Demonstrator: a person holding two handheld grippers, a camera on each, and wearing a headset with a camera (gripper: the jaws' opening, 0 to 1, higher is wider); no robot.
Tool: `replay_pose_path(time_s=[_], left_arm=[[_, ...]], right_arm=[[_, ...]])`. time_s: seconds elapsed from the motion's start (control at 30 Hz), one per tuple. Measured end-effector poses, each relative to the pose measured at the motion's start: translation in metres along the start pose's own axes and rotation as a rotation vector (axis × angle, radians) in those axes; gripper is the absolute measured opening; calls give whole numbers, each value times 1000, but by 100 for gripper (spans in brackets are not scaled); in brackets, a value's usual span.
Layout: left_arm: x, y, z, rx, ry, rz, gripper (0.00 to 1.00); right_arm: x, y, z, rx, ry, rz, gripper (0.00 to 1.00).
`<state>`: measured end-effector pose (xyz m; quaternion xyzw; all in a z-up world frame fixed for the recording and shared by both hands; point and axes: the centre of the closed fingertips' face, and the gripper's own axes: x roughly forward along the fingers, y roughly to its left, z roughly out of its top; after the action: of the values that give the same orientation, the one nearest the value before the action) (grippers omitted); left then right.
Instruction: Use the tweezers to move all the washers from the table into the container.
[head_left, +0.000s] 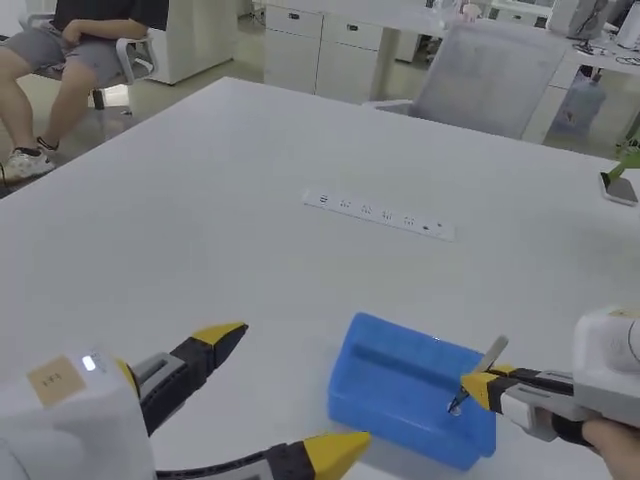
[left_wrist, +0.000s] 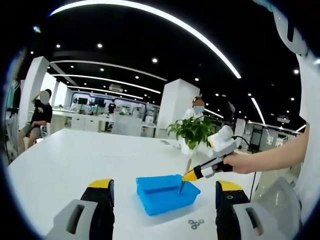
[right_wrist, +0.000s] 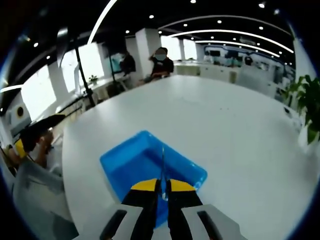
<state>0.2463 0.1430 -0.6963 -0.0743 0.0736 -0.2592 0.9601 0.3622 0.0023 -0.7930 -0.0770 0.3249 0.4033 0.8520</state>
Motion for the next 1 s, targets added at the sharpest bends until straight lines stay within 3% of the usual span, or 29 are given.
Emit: replay_pose_path(time_s=[0.53, 0.73, 1.0], left_arm=[[0, 2, -4, 8, 18, 0, 84], [0, -2, -1, 1, 3, -20, 85], [2, -4, -2, 10, 12, -23, 85]], right_arm=[[6, -3, -12, -3, 18, -3, 4], [5, -3, -12, 3, 4, -8, 4], [-5, 0, -7, -18, -26, -16, 4]])
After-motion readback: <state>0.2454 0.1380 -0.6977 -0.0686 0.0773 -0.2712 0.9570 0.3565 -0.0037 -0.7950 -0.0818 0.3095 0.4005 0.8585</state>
